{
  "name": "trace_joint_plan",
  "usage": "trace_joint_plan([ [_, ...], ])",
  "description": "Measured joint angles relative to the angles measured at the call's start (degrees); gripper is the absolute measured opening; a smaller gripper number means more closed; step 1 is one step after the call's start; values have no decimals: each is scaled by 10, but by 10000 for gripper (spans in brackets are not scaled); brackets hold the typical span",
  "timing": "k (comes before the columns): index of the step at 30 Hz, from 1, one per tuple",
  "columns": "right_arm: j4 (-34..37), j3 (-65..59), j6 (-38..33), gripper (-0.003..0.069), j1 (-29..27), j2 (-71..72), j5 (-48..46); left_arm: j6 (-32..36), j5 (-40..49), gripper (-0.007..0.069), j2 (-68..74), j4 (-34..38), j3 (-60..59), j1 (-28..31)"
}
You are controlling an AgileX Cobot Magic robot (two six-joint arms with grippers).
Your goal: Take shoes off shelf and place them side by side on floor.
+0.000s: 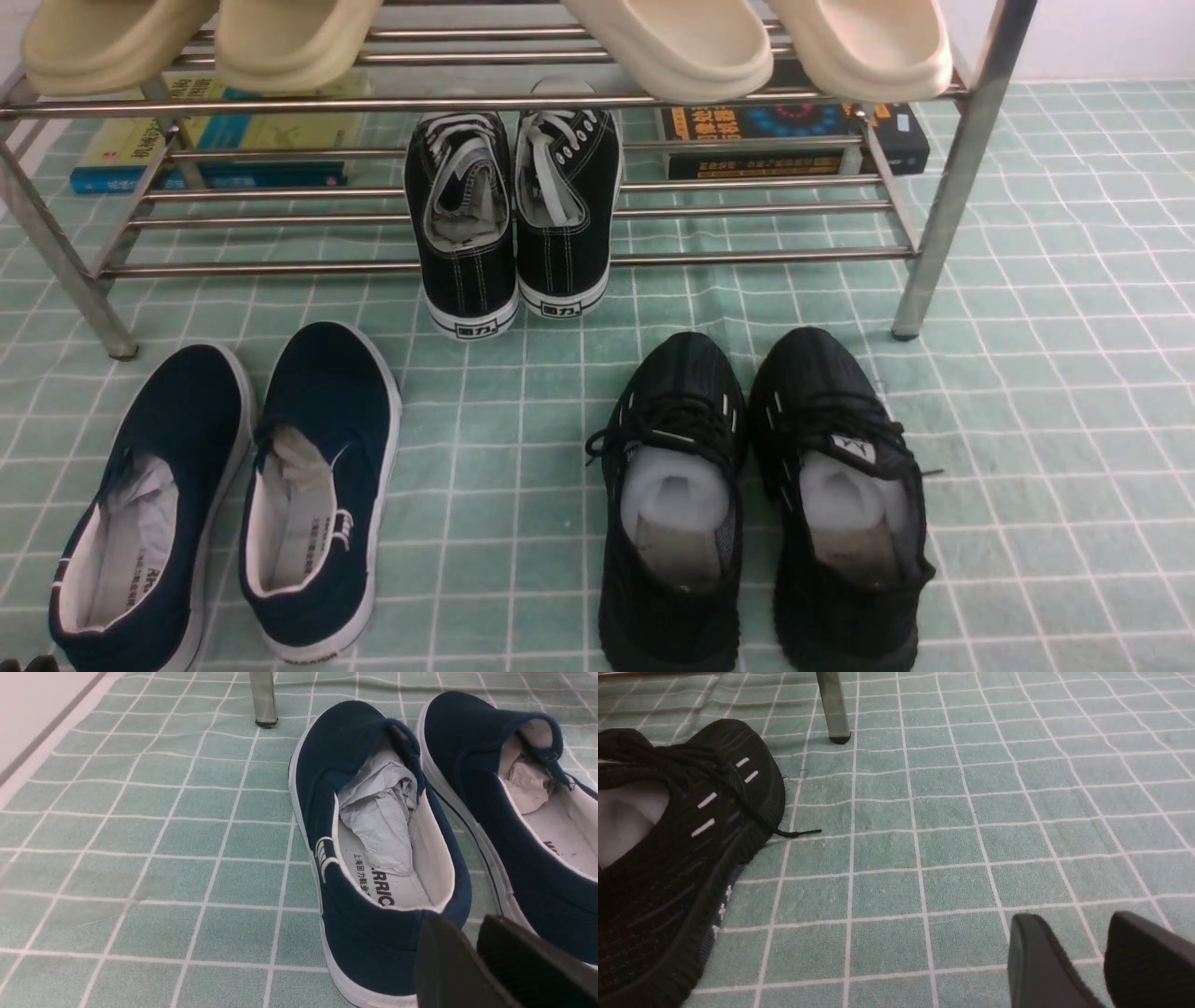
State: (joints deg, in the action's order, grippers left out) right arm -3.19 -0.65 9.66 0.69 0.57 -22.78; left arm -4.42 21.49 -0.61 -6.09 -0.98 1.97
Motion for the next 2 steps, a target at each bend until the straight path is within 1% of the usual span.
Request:
trace_joint_plan([
  [2,0,0,0,239,0,0,0,0,0,143,0,0,0,0],
])
